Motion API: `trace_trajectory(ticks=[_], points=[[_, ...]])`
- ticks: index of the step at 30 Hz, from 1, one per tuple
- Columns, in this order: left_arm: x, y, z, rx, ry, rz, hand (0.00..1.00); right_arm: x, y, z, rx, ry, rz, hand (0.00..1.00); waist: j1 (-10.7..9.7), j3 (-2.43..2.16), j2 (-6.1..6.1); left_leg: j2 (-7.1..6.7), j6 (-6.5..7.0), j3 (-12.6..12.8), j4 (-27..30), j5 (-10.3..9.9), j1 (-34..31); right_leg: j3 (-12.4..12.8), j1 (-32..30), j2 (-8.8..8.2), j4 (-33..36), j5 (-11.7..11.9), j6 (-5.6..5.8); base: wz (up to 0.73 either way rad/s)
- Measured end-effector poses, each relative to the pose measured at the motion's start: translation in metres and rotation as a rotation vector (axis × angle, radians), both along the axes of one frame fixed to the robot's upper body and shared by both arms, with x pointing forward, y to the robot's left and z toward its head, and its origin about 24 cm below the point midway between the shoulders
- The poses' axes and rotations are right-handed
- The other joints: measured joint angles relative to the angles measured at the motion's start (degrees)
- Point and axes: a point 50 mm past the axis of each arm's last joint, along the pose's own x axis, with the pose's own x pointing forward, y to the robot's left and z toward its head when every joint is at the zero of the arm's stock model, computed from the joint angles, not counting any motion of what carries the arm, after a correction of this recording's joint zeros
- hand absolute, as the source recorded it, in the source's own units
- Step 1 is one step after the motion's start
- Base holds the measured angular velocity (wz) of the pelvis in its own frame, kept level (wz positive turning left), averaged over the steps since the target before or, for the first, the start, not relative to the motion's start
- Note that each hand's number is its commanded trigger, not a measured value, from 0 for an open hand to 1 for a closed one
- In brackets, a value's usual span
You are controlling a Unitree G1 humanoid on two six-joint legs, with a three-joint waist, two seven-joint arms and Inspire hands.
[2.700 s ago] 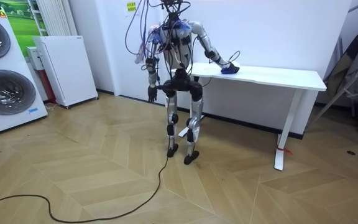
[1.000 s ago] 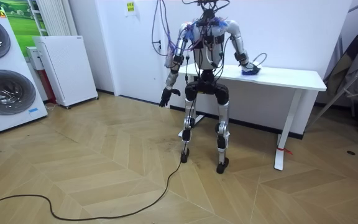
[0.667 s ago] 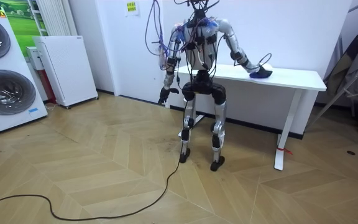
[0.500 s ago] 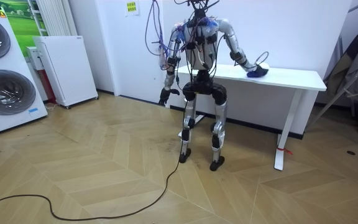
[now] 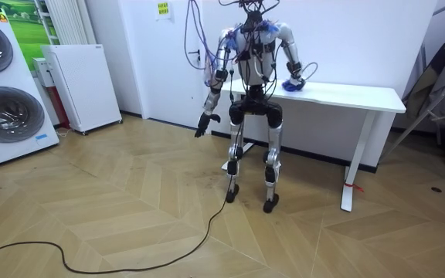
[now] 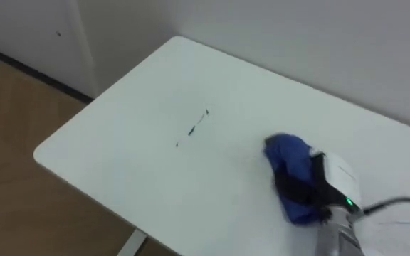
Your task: Wipe table
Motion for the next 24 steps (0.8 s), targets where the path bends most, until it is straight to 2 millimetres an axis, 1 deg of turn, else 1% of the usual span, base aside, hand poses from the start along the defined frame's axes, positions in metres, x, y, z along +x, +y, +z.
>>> trace_trajectory(ticks=[1, 3, 5, 6, 7, 8, 9, 11, 13, 14, 15, 16, 17, 18, 20, 22, 23, 24], points=[[0.002, 0.002, 0.001, 0.006, -0.014, 0.004, 0.00, -0.007, -0.011, -0.001, -0.012, 0.018, -0.046, 1.00, -0.1, -0.04, 0.05, -0.06, 0.47, 0.0, 0.0, -0.4, 0.4, -0.1, 0.3, -0.01, -0.3, 0.0, 0.02, -0.20], [0.004, 0.005, 0.003, 0.012, -0.021, 0.000, 0.00, -0.014, -0.022, -0.003, -0.018, 0.042, -0.090, 1.00, 0.0, -0.08, 0.13, -0.10, 0.68, -0.1, 0.2, -1.0, 0.6, -0.3, 0.6, -0.01, -0.2, 0.1, 0.16, -0.27], [0.004, 0.005, 0.002, 0.010, -0.019, 0.009, 0.00, -0.016, -0.026, -0.004, -0.015, 0.059, -0.119, 1.00, 0.4, -0.17, 0.27, -0.17, 0.68, -0.6, 0.7, -1.6, 0.7, -0.5, 0.7, 0.09, -0.2, 0.0, 0.26, -0.29], [0.004, 0.002, 0.001, 0.002, -0.012, -0.001, 0.00, -0.015, -0.025, -0.004, -0.017, 0.063, -0.117, 1.00, 0.3, -0.15, 0.44, -0.18, 0.70, -0.7, 1.5, -1.8, 0.4, -0.3, 0.8, 0.17, -0.2, 0.0, 0.28, -0.23], [0.004, -0.003, -0.002, -0.012, -0.003, -0.021, 0.00, -0.007, -0.021, -0.003, -0.018, 0.055, -0.105, 1.00, 0.5, -0.21, 0.66, -0.17, 0.65, -0.6, 1.8, -1.9, 0.4, 0.1, 0.7, 0.23, -0.1, 0.0, 0.34, -0.20], [0.004, -0.005, -0.003, -0.019, 0.001, -0.029, 0.00, -0.004, -0.020, -0.003, -0.016, 0.056, -0.104, 1.00, 0.5, -0.22, 0.79, -0.16, 0.60, -0.7, 1.9, -1.9, 0.4, 0.3, 0.7, 0.31, -0.1, 0.0, 0.35, -0.18], [0.004, -0.008, -0.005, -0.031, 0.010, -0.041, 0.00, 0.002, -0.017, -0.002, -0.017, 0.060, -0.097, 1.00, 0.8, -0.17, 1.01, -0.13, 0.40, -1.0, 2.0, -2.1, 0.4, 0.6, 0.6, 0.58, -0.1, 0.0, 0.32, -0.16], [0.004, -0.012, -0.006, -0.042, 0.013, -0.049, 0.00, 0.012, -0.012, 0.000, -0.020, 0.074, -0.082, 1.00, 1.7, -0.16, 1.20, -0.02, 0.20, -1.6, 2.0, -2.0, 0.4, 1.4, 0.2, 1.14, 0.0, 0.2, -0.07, -0.27], [0.000, -0.020, -0.010, -0.071, 0.041, -0.052, 0.00, 0.035, 0.001, 0.005, -0.009, 0.076, -0.036, 1.00, 2.9, 0.01, 1.93, 0.13, 0.14, -2.3, 1.9, -1.9, 0.3, 2.5, -1.1, 1.96, 0.1, 0.6, -0.83, -0.44], [-0.001, -0.021, -0.011, -0.077, 0.045, -0.051, 0.00, 0.040, 0.006, 0.007, -0.007, 0.073, -0.015, 1.00, 3.1, 0.10, 2.02, 0.12, 0.20, -2.7, 1.9, -1.8, 0.1, 2.7, -1.3, 2.17, 0.0, 0.7, -0.99, -0.17], [0.000, -0.022, -0.011, -0.087, 0.054, -0.050, 0.00, 0.048, 0.014, 0.010, 0.000, 0.064, 0.025, 1.00, 3.5, 0.36, 2.00, 0.11, 0.19, -3.3, 2.0, -1.6, -0.1, 3.0, -1.5, 2.41, -0.1, 0.5, -1.22, 0.00], [0.000, -0.024, -0.012, -0.097, 0.061, -0.045, 0.00, 0.054, 0.023, 0.013, 0.007, 0.049, 0.067, 1.00, 3.8, 0.52, 2.11, 0.13, 0.10, -3.3, 1.9, -1.5, -0.3, 3.4, -2.3, 2.48, 0.1, 0.3, -1.30, 0.06], [0.000, -0.024, -0.012, -0.104, 0.066, -0.043, 0.00, 0.057, 0.027, 0.016, 0.015, 0.039, 0.088, 1.00, 4.1, 0.67, 2.24, 0.13, 0.09, -3.3, 1.8, -1.5, -0.4, 3.4, -2.5, 2.48, 0.1, 0.1, -1.30, 0.00], [-0.001, -0.024, -0.011, -0.111, 0.073, -0.040, 0.00, 0.061, 0.034, 0.019, 0.028, 0.029, 0.123, 1.00, 4.7, 0.87, 2.17, 0.13, 0.05, -3.3, 1.5, -1.3, -0.7, 3.5, -3.0, 2.47, 0.1, 0.1, -1.34, 0.03], [-0.004, -0.022, -0.009, -0.104, 0.079, -0.039, 0.00, 0.064, 0.038, 0.021, 0.036, 0.017, 0.143, 1.00, 5.0, 0.99, 2.07, -0.04, 0.11, -3.7, 0.6, -0.8, -0.8, 3.7, -3.1, 2.47, 0.1, 0.0, -1.40, 0.12], [-0.013, -0.019, -0.007, -0.096, 0.101, -0.022, 0.00, 0.061, 0.033, 0.020, 0.041, 0.015, 0.141, 1.00, 4.4, 0.98, 1.56, -0.19, 0.17, -3.8, -0.1, -0.7, -0.6, 3.6, -2.8, 2.33, -0.1, -0.4, -1.30, 0.17], [-0.017, -0.019, -0.007, -0.096, 0.113, -0.018, 0.00, 0.059, 0.031, 0.019, 0.039, 0.012, 0.146, 1.00, 4.0, 0.93, 1.60, -0.21, 0.18, -3.8, -0.3, -0.7, -0.5, 3.3, -2.7, 2.26, -0.2, -0.5, -1.26, 0.23], [-0.023, -0.019, -0.008, -0.097, 0.133, -0.011, 0.00, 0.053, 0.028, 0.015, 0.047, 0.008, 0.143, 1.00, 3.0, 0.93, 1.35, -0.29, 0.21, -3.8, -0.2, -0.7, -0.3, 2.7, -2.2, 2.10, -0.3, -0.5, -1.15, 0.36]])
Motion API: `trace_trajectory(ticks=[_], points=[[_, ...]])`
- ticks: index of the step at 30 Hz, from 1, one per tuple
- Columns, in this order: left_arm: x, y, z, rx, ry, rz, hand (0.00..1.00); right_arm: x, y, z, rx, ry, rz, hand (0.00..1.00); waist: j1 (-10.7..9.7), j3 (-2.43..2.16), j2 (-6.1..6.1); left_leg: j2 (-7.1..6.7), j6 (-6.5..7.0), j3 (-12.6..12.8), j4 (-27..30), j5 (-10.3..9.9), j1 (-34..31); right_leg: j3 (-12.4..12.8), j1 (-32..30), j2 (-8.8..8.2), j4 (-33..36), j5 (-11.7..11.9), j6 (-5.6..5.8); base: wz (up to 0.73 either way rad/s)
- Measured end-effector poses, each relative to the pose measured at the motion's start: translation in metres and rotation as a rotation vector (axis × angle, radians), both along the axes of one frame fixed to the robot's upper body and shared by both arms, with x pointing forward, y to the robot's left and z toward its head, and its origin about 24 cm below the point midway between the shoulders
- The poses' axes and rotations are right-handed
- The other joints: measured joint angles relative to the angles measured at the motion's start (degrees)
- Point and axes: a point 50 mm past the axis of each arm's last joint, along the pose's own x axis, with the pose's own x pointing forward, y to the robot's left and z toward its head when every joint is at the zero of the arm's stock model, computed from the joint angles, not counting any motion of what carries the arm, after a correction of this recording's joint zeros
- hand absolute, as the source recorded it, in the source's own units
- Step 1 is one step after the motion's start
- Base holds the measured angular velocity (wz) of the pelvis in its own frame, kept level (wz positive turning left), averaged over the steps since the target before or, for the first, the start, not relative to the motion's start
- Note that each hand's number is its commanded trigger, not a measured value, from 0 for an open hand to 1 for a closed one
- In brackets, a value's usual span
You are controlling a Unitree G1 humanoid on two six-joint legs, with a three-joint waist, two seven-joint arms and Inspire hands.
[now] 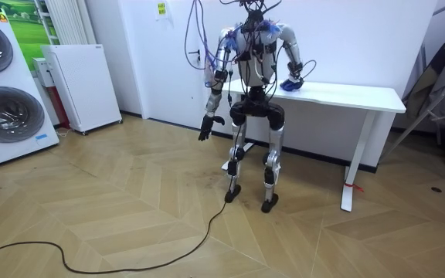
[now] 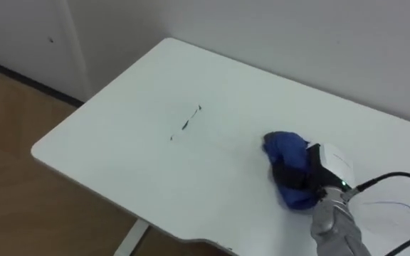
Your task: Wipe table
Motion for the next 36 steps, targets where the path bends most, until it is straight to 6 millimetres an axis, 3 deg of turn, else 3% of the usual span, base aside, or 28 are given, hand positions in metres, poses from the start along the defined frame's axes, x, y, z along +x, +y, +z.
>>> trace_trajectory(ticks=[2, 3, 4, 8, 10, 14, 17, 18, 20, 21, 22, 23, 24, 25, 26, 27, 28, 29, 30, 31, 32, 33, 34, 35, 36], points=[[-0.005, 0.001, 0.000, 0.003, 0.015, 0.004, 0.00, -0.013, -0.008, -0.008, 0.027, -0.001, -0.055, 1.00, -1.9, -0.20, -0.52, -0.37, 0.15, 0.2, 0.0, 0.1, 0.9, -0.9, 1.6, -0.45, -0.2, -0.2, 0.39, 0.54], [-0.004, 0.004, 0.001, 0.012, 0.007, 0.011, 0.00, -0.028, -0.020, -0.013, 0.024, 0.009, -0.118, 1.00, -3.1, -0.54, -1.13, -0.60, 0.30, 0.9, 0.1, 0.2, 1.1, -0.7, 2.7, -0.78, -0.4, -0.4, 0.65, 0.71], [-0.003, 0.009, 0.002, 0.026, -0.002, 0.010, 0.00, -0.045, -0.036, -0.017, 0.020, 0.024, -0.200, 1.00, -3.9, -0.60, -1.74, -0.73, 0.57, 1.2, 0.0, 0.1, 1.5, -0.7, 3.9, -0.94, -0.8, -0.4, 0.70, 0.61], [-0.009, 0.018, 0.006, 0.069, 0.009, 0.028, 0.00, -0.092, -0.076, -0.022, -0.013, 0.060, -0.420, 1.00, -4.8, -0.87, -2.18, -0.76, 1.08, 1.6, 0.1, -0.5, 2.3, -1.0, 4.3, -1.08, -0.1, -0.4, 0.71, 0.02], [-0.009, 0.022, 0.007, 0.079, 0.007, 0.035, 0.00, -0.115, -0.095, -0.023, -0.021, 0.097, -0.525, 1.00, -6.1, -0.94, -2.11, -0.72, 1.31, 2.1, 0.1, -1.0, 3.5, -0.8, 5.5, -1.16, 0.1, -0.4, 0.74, -0.11], [-0.002, 0.018, 0.004, 0.066, -0.021, 0.041, 0.00, -0.125, -0.099, -0.024, -0.038, 0.109, -0.559, 1.00, -6.2, -1.26, -1.65, -0.63, 1.47, 2.6, 0.5, -1.9, 4.3, -0.7, 5.9, -1.10, 0.2, -0.4, 0.80, -0.26], [0.007, 0.006, -0.001, 0.037, -0.032, 0.003, 0.00, -0.100, -0.087, -0.022, -0.038, 0.088, -0.526, 1.00, -4.8, -1.36, -0.94, -0.47, 1.50, 3.8, 0.4, -2.0, 5.0, -0.6, 5.1, -1.05, 0.3, -0.6, 1.01, -0.60], [0.012, 0.001, -0.004, 0.025, -0.046, 0.000, 0.00, -0.090, -0.079, -0.022, -0.031, 0.080, -0.518, 1.00, -3.3, -1.32, -0.38, -0.28, 1.45, 4.0, 0.5, -2.1, 4.9, -0.6, 4.6, -0.76, 0.4, -0.5, 0.95, -0.83], [0.013, -0.007, -0.007, 0.000, -0.034, -0.026, 0.00, -0.067, -0.057, -0.021, -0.038, 0.073, -0.420, 1.00, -1.7, -1.32, 0.80, 0.49, 1.26, 4.2, 0.8, -2.4, 5.0, -0.8, 2.8, -0.19, 2.0, -0.1, 0.31, -0.89], [0.015, -0.009, -0.009, -0.012, -0.031, -0.027, 0.00, -0.049, -0.035, -0.020, -0.028, 0.059, -0.320, 1.00, -0.6, -1.20, 1.49, 0.92, 1.09, 4.3, 1.0, -2.5, 5.1, -1.1, 1.3, 0.00, 3.7, 0.0, 0.08, -0.93], [0.018, -0.010, -0.010, -0.015, -0.037, -0.031, 0.00, -0.027, -0.010, -0.018, -0.005, 0.046, -0.209, 1.00, 1.2, -0.96, 2.07, 1.34, 0.90, 5.1, 1.4, -2.7, 5.2, -1.4, -0.7, -0.01, 6.1, -0.2, -0.44, -0.97], [0.021, -0.010, -0.010, -0.015, -0.043, -0.033, 0.00, -0.014, 0.001, -0.015, -0.005, 0.040, -0.146, 1.00, 2.3, -0.71, 2.34, 1.37, 0.87, 5.3, 1.8, -3.0, 5.1, -1.4, -1.8, -0.11, 7.5, -0.4, -0.86, -0.90], [0.027, -0.008, -0.010, -0.012, -0.051, -0.037, 0.00, 0.008, 0.030, -0.011, 0.017, 0.033, -0.026, 1.00, 4.0, 0.01, 1.94, 1.28, 0.94, 5.2, 3.4, -3.6, 4.1, -1.9, -3.9, -0.53, 10.1, -0.8, -1.52, -0.57], [0.035, -0.006, -0.011, -0.012, -0.062, -0.045, 0.00, 0.027, 0.055, -0.004, 0.030, 0.019, 0.085, 1.00, 5.4, 0.24, 2.19, 1.20, 0.93, 5.1, 5.8, -4.3, 1.9, -2.7, -5.8, -1.32, 11.6, -1.0, -1.92, -0.32], [0.040, -0.006, -0.011, -0.014, -0.071, -0.048, 0.00, 0.035, 0.066, -0.001, 0.045, 0.010, 0.132, 1.00, 5.6, 0.45, 2.15, 1.23, 0.94, 5.1, 6.9, -4.6, 0.7, -2.7, -6.7, -1.32, 12.0, -1.1, -2.07, 0.00], [0.049, -0.005, -0.010, -0.017, -0.097, -0.058, 0.00, 0.049, 0.079, 0.007, 0.060, -0.008, 0.196, 1.00, 7.2, 0.69, 1.80, 1.26, 1.60, 5.0, 8.7, -5.0, -2.2, -2.3, -9.1, -1.27, 11.9, -0.9, -2.01, 0.19], [0.056, -0.003, -0.009, -0.018, -0.121, -0.071, 0.00, 0.060, 0.085, 0.013, 0.065, -0.025, 0.232, 1.00, 8.9, 0.21, 2.27, 2.67, 1.71, 5.0, 9.8, -4.7, -5.4, -2.2, -10.4, -0.67, 10.2, -0.3, 0.56, 0.22], [0.059, -0.001, -0.008, -0.015, -0.133, -0.072, 0.00, 0.065, 0.085, 0.016, 0.068, -0.030, 0.232, 1.00, 9.6, -0.05, 2.26, 3.91, 1.40, 6.0, 10.1, -4.4, -7.0, -2.7, -11.1, -0.81, 11.5, -0.7, 1.86, 0.64], [0.064, 0.007, -0.005, 0.003, -0.153, -0.078, 0.00, 0.070, 0.077, 0.019, 0.091, -0.045, 0.187, 1.00, 10.0, 0.70, 1.19, 5.69, 0.08, 8.6, 9.7, -2.8, -8.9, -6.2, -11.8, -4.41, 18.8, -3.2, 1.53, 1.00], [0.063, 0.015, -0.001, 0.025, -0.147, -0.083, 0.00, 0.066, 0.063, 0.015, 0.093, -0.039, 0.126, 1.00, 10.8, 0.48, -0.45, 6.24, -0.87, 11.0, 8.6, -1.2, -9.0, -7.7, -11.0, -9.08, 23.2, -5.2, 1.96, 0.93], [0.063, 0.018, 0.000, 0.033, -0.149, -0.082, 0.00, 0.063, 0.056, 0.013, 0.094, -0.031, 0.100, 1.00, 11.9, 0.43, -0.74, 6.31, -0.90, 11.5, 8.4, -1.2, -8.8, -7.7, -10.3, -11.04, 23.5, -5.2, 2.07, 0.35], [0.052, 0.025, 0.003, 0.047, -0.128, -0.066, 0.00, 0.061, 0.048, 0.011, 0.092, -0.024, 0.077, 1.00, 13.0, 0.55, -0.93, 6.88, -1.08, 13.2, 8.8, -1.3, -8.7, -7.9, -9.0, -14.44, 21.8, -4.2, 2.51, 0.00], [0.048, 0.033, 0.006, 0.069, -0.122, -0.044, 0.00, 0.056, 0.039, 0.007, 0.102, -0.028, 0.047, 1.00, 12.9, 0.58, -0.90, 8.47, -1.71, 14.5, 9.9, -1.7, -9.2, -7.5, -7.9, -15.97, 18.1, -2.1, 2.37, 0.08], [0.048, 0.038, 0.009, 0.080, -0.123, -0.039, 0.00, 0.052, 0.034, 0.005, 0.105, -0.033, 0.031, 1.00, 12.8, 0.56, -0.92, 9.31, -2.22, 15.0, 10.4, -1.8, -9.5, -7.2, -7.5, -16.38, 16.6, -0.8, 2.40, 0.36], [0.049, 0.049, 0.014, 0.109, -0.129, -0.038, 0.00, 0.041, 0.026, -0.001, 0.104, -0.029, 0.000, 1.00, 11.8, 0.57, -0.83, 11.66, -3.52, 15.9, 11.4, -1.9, -9.6, -7.0, -6.3, -16.29, 13.0, 2.2, 2.58, 0.57]])
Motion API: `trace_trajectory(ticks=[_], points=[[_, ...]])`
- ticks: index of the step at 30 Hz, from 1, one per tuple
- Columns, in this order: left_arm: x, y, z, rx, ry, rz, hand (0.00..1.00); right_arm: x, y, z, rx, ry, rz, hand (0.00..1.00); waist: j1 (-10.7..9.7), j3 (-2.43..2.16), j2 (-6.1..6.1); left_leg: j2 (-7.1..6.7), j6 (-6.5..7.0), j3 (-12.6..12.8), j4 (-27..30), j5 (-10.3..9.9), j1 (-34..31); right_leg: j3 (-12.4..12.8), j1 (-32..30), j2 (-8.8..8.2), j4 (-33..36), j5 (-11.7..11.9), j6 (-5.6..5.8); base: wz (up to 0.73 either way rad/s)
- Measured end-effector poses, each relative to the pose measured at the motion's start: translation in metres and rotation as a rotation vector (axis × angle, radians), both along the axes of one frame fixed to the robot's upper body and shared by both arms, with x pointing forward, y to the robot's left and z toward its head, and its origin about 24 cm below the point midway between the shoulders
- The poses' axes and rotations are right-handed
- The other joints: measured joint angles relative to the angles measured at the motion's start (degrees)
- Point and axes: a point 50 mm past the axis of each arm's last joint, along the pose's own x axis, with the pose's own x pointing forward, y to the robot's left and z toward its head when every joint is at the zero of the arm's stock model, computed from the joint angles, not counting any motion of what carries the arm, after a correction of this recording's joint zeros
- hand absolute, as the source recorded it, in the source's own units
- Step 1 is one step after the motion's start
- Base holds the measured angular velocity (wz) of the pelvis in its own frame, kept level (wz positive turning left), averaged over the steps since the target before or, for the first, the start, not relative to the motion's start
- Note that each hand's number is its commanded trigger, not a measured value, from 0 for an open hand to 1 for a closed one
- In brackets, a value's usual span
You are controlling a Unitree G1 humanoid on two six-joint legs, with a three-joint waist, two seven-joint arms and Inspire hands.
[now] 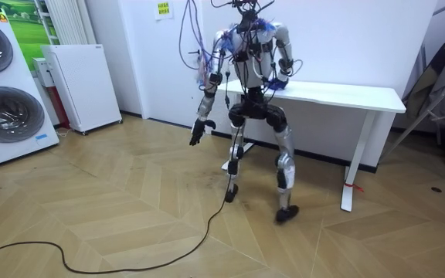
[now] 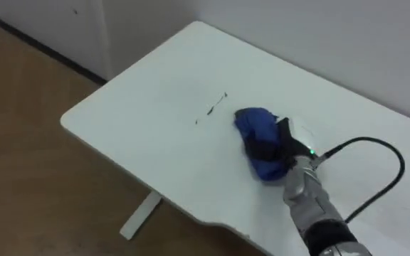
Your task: Wipe table
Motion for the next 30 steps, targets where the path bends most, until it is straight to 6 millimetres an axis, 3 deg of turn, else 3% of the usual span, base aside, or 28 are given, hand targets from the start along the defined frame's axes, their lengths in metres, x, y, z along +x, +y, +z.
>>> trace_trajectory(ticks=[1, 2, 3, 4, 5, 6, 8, 9, 10, 12, 14, 15, 17, 19, 20, 21, 22, 24, 26, 28, 29, 30], points=[[0.004, 0.012, 0.006, 0.031, -0.009, -0.007, 0.00, -0.010, -0.006, -0.005, -0.003, 0.009, -0.022, 1.00, -2.2, -0.10, -0.75, 1.84, -1.51, 0.2, 1.0, 0.1, -0.9, 0.2, 0.5, 0.13, -2.6, 2.9, 0.51, 0.61], [0.007, 0.018, 0.010, 0.047, -0.016, -0.014, 0.00, -0.016, -0.010, -0.008, -0.004, 0.014, -0.035, 1.00, -3.0, -0.12, -1.44, 2.49, -2.33, 0.6, 1.2, 0.1, -1.1, 0.1, 0.4, 0.15, -3.4, 4.4, 0.76, 0.70], [0.016, 0.027, 0.016, 0.072, -0.036, -0.033, 0.00, -0.027, -0.020, -0.012, 0.000, 0.025, -0.072, 1.00, -5.1, -0.11, -2.56, 3.81, -3.71, 0.9, 2.5, 0.2, -1.6, -0.4, 0.5, 0.40, -4.8, 7.0, 2.55, 0.53], [0.024, 0.027, 0.017, 0.073, -0.056, -0.043, 0.00, -0.040, -0.032, -0.016, -0.004, 0.040, -0.118, 1.00, -6.5, -0.91, -1.99, 5.46, -5.21, -0.3, 3.5, 0.1, -2.0, -0.2, 1.4, 2.38, -4.8, 4.4, 4.80, 0.35], [0.026, 0.026, 0.016, 0.068, -0.062, -0.049, 0.00, -0.045, -0.036, -0.017, -0.010, 0.044, -0.131, 1.00, -6.9, -1.18, -1.68, 6.34, -5.90, -0.5, 3.4, 0.3, -2.1, -0.5, 1.4, 3.39, -4.7, 3.1, 4.65, -0.21], [0.029, 0.019, 0.012, 0.043, -0.073, -0.049, 0.00, -0.050, -0.046, -0.015, -0.033, 0.043, -0.146, 1.00, -7.0, -1.49, -0.68, 8.10, -7.00, -0.8, 2.7, 0.8, -1.9, -0.9, 0.7, 5.24, -4.5, 1.3, 4.95, -0.59], [0.033, 0.008, 0.004, 0.008, -0.083, -0.039, 0.00, -0.053, -0.056, -0.011, -0.051, 0.032, -0.168, 1.00, -7.8, -1.60, -0.15, 9.28, -7.34, -1.6, 0.7, 2.6, -1.6, -1.3, -2.2, 6.13, 0.0, -1.1, 3.73, -0.43], [0.036, 0.001, 0.001, -0.011, -0.093, -0.050, 0.00, -0.057, -0.058, -0.011, -0.060, 0.035, -0.177, 1.00, -8.9, -1.62, -0.18, 9.98, -6.96, -1.6, -1.0, 4.0, -1.2, -1.6, -3.5, 6.46, 2.4, -2.9, 2.81, 0.00], [0.034, -0.007, -0.003, -0.031, -0.087, -0.067, 0.00, -0.059, -0.057, -0.010, -0.062, 0.034, -0.177, 1.00, -10.2, -1.55, -0.08, 10.36, -5.79, -1.6, -2.6, 5.4, -0.5, -1.7, -4.3, 6.91, 3.4, -4.7, 1.19, 0.05], [0.032, -0.019, -0.009, -0.057, -0.078, -0.080, 0.00, -0.055, -0.051, -0.010, -0.051, 0.024, -0.164, 1.00, -10.8, -1.51, 0.64, 11.35, -4.09, -1.6, -4.1, 6.5, 0.5, -1.7, -4.4, 8.46, 4.4, -6.4, -0.79, 0.06], [0.031, -0.028, -0.013, -0.075, -0.069, -0.094, 0.00, -0.045, -0.039, -0.007, -0.050, 0.005, -0.143, 1.00, -10.7, -1.47, 1.17, 11.53, -4.16, -1.3, -3.6, 6.5, 0.7, -1.2, -5.2, 9.90, 4.9, -7.1, -2.05, -0.16], [0.025, -0.032, -0.015, -0.081, -0.051, -0.089, 0.00, -0.036, -0.030, -0.004, -0.052, -0.006, -0.122, 1.00, -9.9, -1.37, 1.18, 11.31, -4.21, -0.3, -2.9, 6.5, 0.7, 0.2, -6.6, 10.80, 5.6, -7.5, -3.05, -0.48], [0.015, -0.039, -0.019, -0.092, -0.024, -0.066, 0.00, -0.021, -0.019, 0.003, -0.072, -0.021, -0.076, 1.00, -9.6, -0.86, 1.28, 9.56, -4.30, 0.4, -0.9, 6.3, 0.0, 1.8, -7.9, 11.64, 5.6, -7.5, -4.56, -0.39], [0.011, -0.047, -0.023, -0.113, -0.015, -0.043, 0.00, -0.003, -0.008, 0.014, -0.065, -0.036, -0.016, 1.00, -9.7, 0.12, 2.17, 4.67, -4.30, 0.5, 2.2, 2.6, -0.5, 3.6, -7.9, 12.69, 4.3, -6.9, -6.14, -0.08], [0.011, -0.048, -0.023, -0.117, -0.021, -0.032, 0.00, 0.000, -0.006, 0.016, -0.071, -0.039, 0.004, 1.00, -9.6, 0.22, 2.34, 3.21, -3.72, 0.5, 2.3, 1.6, -0.4, 4.2, -8.1, 12.93, 4.0, -6.8, -6.41, -0.06], [0.010, -0.047, -0.022, -0.109, -0.032, -0.014, 0.00, 0.007, -0.002, 0.022, -0.085, -0.051, 0.041, 1.00, -9.7, 0.29, 2.46, 0.29, -2.54, 0.3, 2.0, 0.1, -0.3, 5.7, -8.9, 13.39, 3.5, -6.4, -6.94, -0.14], [0.010, -0.047, -0.022, -0.100, -0.042, 0.002, 0.00, 0.014, 0.000, 0.027, -0.103, -0.061, 0.065, 1.00, -9.6, 0.25, 2.45, -2.52, -0.95, 0.2, 1.1, -0.5, 0.0, 7.0, -9.9, 13.76, 3.0, -6.0, -7.58, -0.17], [0.003, -0.047, -0.022, -0.090, -0.035, 0.033, 0.00, 0.015, -0.003, 0.030, -0.103, -0.073, 0.062, 1.00, -9.7, 0.12, 2.81, -4.98, 0.74, -0.1, -1.5, -0.3, 1.0, 8.1, -10.0, 14.29, 1.4, -5.2, -8.38, -0.08], [0.001, -0.046, -0.019, -0.069, -0.047, 0.032, 0.00, 0.011, -0.008, 0.029, -0.117, -0.090, 0.065, 1.00, -10.3, -0.03, 2.74, -6.03, 1.09, -0.5, -4.4, 1.0, 2.3, 8.6, -9.5, 14.26, -0.1, -4.6, -7.86, 0.09], [-0.005, -0.045, -0.018, -0.057, -0.043, 0.035, 0.00, -0.005, -0.019, 0.019, -0.143, -0.096, 0.033, 1.00, -12.0, -0.31, 3.00, -6.92, 1.31, -2.0, -6.6, 1.8, 3.4, 8.4, -8.1, 14.08, -1.3, -4.6, -7.81, 0.46], [-0.006, -0.044, -0.018, -0.047, -0.042, 0.035, 0.00, -0.020, -0.029, 0.012, -0.150, -0.098, -0.011, 1.00, -13.4, -0.66, 2.90, -7.48, 1.48, -3.3, -7.6, 2.3, 4.2, 8.0, -6.3, 13.96, -2.6, -4.7, -7.81, 0.76], [-0.006, -0.041, -0.016, -0.033, -0.050, 0.038, 0.00, -0.040, -0.042, 0.004, -0.155, -0.086, -0.077, 1.00, -14.7, -1.29, 2.58, -8.03, 1.73, -3.7, -8.8, 2.7, 5.0, 7.8, -4.7, 13.84, -4.0, -4.8, -6.96, 0.92]])
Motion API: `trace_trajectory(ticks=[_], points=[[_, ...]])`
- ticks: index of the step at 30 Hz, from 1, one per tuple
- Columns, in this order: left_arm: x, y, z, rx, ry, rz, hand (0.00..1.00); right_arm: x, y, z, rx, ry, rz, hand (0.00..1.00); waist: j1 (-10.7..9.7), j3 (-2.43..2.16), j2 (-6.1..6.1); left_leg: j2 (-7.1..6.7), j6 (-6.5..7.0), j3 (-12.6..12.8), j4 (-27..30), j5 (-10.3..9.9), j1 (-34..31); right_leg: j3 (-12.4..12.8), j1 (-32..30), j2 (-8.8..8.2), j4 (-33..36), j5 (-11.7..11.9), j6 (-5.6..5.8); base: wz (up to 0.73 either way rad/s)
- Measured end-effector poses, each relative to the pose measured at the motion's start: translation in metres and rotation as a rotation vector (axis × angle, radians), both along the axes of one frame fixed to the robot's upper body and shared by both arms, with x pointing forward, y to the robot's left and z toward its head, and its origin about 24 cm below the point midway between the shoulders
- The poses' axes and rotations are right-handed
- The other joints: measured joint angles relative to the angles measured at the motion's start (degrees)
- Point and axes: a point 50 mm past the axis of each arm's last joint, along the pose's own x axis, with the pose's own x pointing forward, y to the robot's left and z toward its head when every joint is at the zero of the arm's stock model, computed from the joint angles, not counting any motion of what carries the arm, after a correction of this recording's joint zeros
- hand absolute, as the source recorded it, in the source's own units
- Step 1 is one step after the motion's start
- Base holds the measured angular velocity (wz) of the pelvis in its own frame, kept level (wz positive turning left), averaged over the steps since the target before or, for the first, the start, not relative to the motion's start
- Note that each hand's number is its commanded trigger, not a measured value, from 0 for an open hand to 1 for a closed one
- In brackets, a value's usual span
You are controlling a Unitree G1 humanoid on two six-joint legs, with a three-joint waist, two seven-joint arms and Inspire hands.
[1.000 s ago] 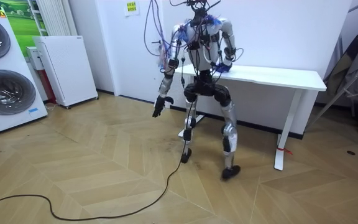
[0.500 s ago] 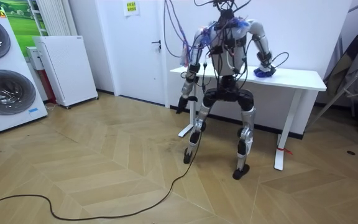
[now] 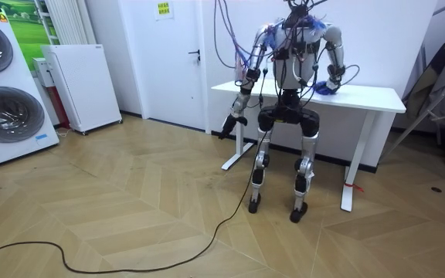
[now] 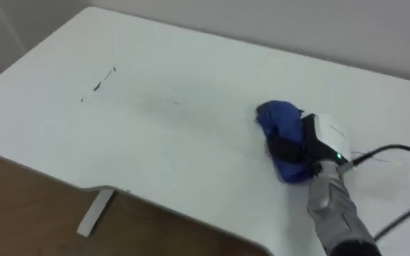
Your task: Wipe table
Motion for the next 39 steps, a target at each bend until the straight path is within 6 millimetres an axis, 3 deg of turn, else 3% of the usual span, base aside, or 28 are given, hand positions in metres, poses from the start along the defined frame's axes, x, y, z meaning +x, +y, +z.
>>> trace_trajectory(ticks=[1, 2, 3, 4, 6, 9, 10, 14, 17, 18, 19, 22, 25, 26, 29, 32, 33, 35, 37, 39], points=[[0.000, 0.005, 0.002, 0.021, -0.009, 0.006, 0.00, -0.024, -0.015, -0.008, -0.002, 0.017, -0.084, 1.00, -0.8, -0.31, -1.36, -0.85, 0.27, -0.6, -1.4, 0.5, 1.4, 0.1, 1.7, -0.45, -0.9, -0.2, 1.83, 0.76], [0.000, 0.008, 0.004, 0.033, -0.010, 0.009, 0.00, -0.036, -0.022, -0.011, -0.003, 0.029, -0.125, 1.00, -1.5, -0.25, -2.05, -1.26, 0.33, -1.2, -1.9, 0.5, 2.2, 0.1, 2.8, -0.66, -1.3, -0.3, 3.16, 0.66], [-0.001, 0.014, 0.006, 0.059, -0.005, 0.008, 0.00, -0.059, -0.034, -0.017, -0.007, 0.060, -0.200, 1.00, -2.4, -0.51, -2.81, -1.72, 0.34, -2.2, -2.1, 0.5, 3.0, 0.1, 4.7, -0.65, -2.5, 0.1, 4.66, 0.57], [-0.002, 0.019, 0.009, 0.079, -0.012, 0.022, 0.00, -0.080, -0.045, -0.022, -0.007, 0.086, -0.278, 1.00, -3.2, -0.71, -3.71, -1.93, 0.36, -2.4, -2.1, 0.5, 3.4, 0.0, 6.4, -0.55, -3.9, 0.3, 5.20, 0.49], [0.002, 0.024, 0.014, 0.098, -0.043, 0.039, 0.00, -0.106, -0.057, -0.025, 0.009, 0.108, -0.379, 1.00, -4.1, -0.85, -4.39, -2.13, 0.61, -2.7, -1.9, 0.3, 3.6, 0.0, 8.0, -0.35, -5.7, 0.7, 5.61, 0.28], [-0.002, 0.023, 0.014, 0.099, -0.047, 0.041, 0.00, -0.113, -0.065, -0.023, 0.022, 0.106, -0.434, 1.00, -3.7, -1.13, -3.47, -1.77, 1.08, -2.3, -1.7, -0.9, 4.1, 1.6, 8.5, 0.44, -6.8, 1.6, 5.73, -0.18], [-0.002, 0.022, 0.013, 0.096, -0.046, 0.035, 0.00, -0.109, -0.063, -0.023, 0.023, 0.111, -0.431, 1.00, -2.5, -0.99, -2.83, -1.34, 1.07, -2.4, -1.9, -1.5, 4.6, 2.9, 8.6, 1.09, -6.8, 2.2, 5.54, -0.55], [-0.009, 0.010, 0.007, 0.060, -0.006, 0.007, 0.00, -0.075, -0.053, -0.017, 0.019, 0.089, -0.389, 1.00, -0.9, -0.73, -0.94, -0.80, 1.06, -4.5, -1.2, -2.5, 5.0, 3.0, 8.0, 2.45, -6.6, 3.6, 4.73, -0.57], [-0.007, -0.003, 0.001, 0.009, 0.003, -0.007, 0.00, -0.034, -0.035, -0.008, 0.027, 0.077, -0.309, 1.00, 1.5, -0.09, 0.07, -0.58, 0.77, -6.1, -1.2, -2.8, 4.2, 2.7, 5.4, 3.29, -5.6, 4.6, 3.82, -0.57], [-0.006, -0.004, 0.000, -0.007, 0.013, -0.013, 0.00, -0.011, -0.022, -0.001, 0.029, 0.070, -0.230, 1.00, 2.1, -0.01, 0.17, -0.56, 0.61, -6.9, -0.8, -2.9, 3.2, 2.8, 4.1, 3.66, -5.4, 4.8, 3.32, -0.25], [-0.006, -0.005, 0.000, -0.022, 0.025, -0.010, 0.00, 0.015, -0.006, 0.010, 0.031, 0.043, -0.138, 1.00, 2.3, 0.53, 0.52, -0.40, 0.40, -7.4, -0.2, -2.8, 2.2, 2.6, 3.2, 4.01, -5.3, 4.7, 3.01, -0.15], [0.004, -0.005, 0.001, -0.045, 0.015, -0.023, 0.00, 0.062, 0.016, 0.041, 0.051, -0.050, -0.008, 1.00, 3.6, 1.70, 0.69, -0.42, -0.01, -9.2, -0.1, -1.9, -0.1, 2.0, 1.1, 4.19, -4.9, 4.4, 2.56, 0.25], [-0.009, 0.001, 0.005, -0.038, 0.046, -0.006, 0.00, 0.069, 0.011, 0.051, 0.075, -0.087, -0.008, 1.00, 4.0, 1.51, 0.50, -0.84, -0.23, -12.1, -0.7, -0.8, -0.8, -0.2, 1.2, 3.95, -5.0, 3.9, 2.31, 0.61], [-0.012, 0.002, 0.005, -0.035, 0.054, 0.000, 0.00, 0.066, 0.006, 0.049, 0.080, -0.080, -0.022, 1.00, 3.9, 1.40, 0.28, -0.97, -0.22, -12.0, -1.0, -0.6, -0.8, -0.2, 1.4, 3.77, -5.0, 3.6, 2.43, 0.67], [-0.027, 0.003, 0.007, -0.032, 0.090, 0.012, 0.00, 0.031, -0.029, 0.027, 0.059, 0.013, -0.134, 1.00, 3.6, 1.23, -0.27, -1.39, -0.01, -11.8, -2.1, -0.1, -0.2, -1.0, 2.8, 3.15, -4.9, 2.8, 3.01, 0.51], [-0.041, 0.011, 0.010, -0.012, 0.120, 0.037, 0.00, -0.011, -0.066, 0.012, 0.106, 0.067, -0.296, 1.00, 1.0, 0.48, -2.05, -1.42, -0.01, -11.7, -2.2, -0.1, 0.8, -1.6, 5.3, 3.06, -5.5, 2.7, 3.25, 0.43], [-0.042, 0.017, 0.013, 0.004, 0.114, 0.054, 0.00, -0.034, -0.080, 0.004, 0.138, 0.102, -0.396, 1.00, 0.3, 0.16, -2.79, -1.42, -0.01, -11.5, -2.4, -0.1, 1.4, -1.5, 6.3, 3.11, -6.1, 2.7, 3.25, 0.23], [-0.044, 0.021, 0.015, 0.017, 0.103, 0.089, 0.00, -0.068, -0.097, -0.006, 0.173, 0.145, -0.530, 1.00, 0.1, -0.25, -3.64, -1.33, 0.00, -10.8, -2.4, -0.1, 2.9, -1.4, 7.6, 3.11, -6.1, 2.7, 3.25, -0.05], [-0.042, 0.024, 0.016, 0.022, 0.089, 0.099, 0.00, -0.099, -0.113, -0.008, 0.185, 0.184, -0.623, 1.00, -1.6, -0.33, -4.00, -1.32, 0.07, -10.1, -2.3, -0.2, 3.9, -1.5, 9.0, 3.12, -6.7, 2.7, 3.26, -0.11], [-0.040, 0.024, 0.016, 0.021, 0.079, 0.097, 0.00, -0.115, -0.120, -0.009, 0.173, 0.209, -0.658, 1.00, -2.7, -0.26, -3.79, -1.26, 0.09, -9.5, -2.3, -0.3, 4.5, -1.6, 9.4, 3.15, -7.1, 2.7, 3.27, -0.28]])
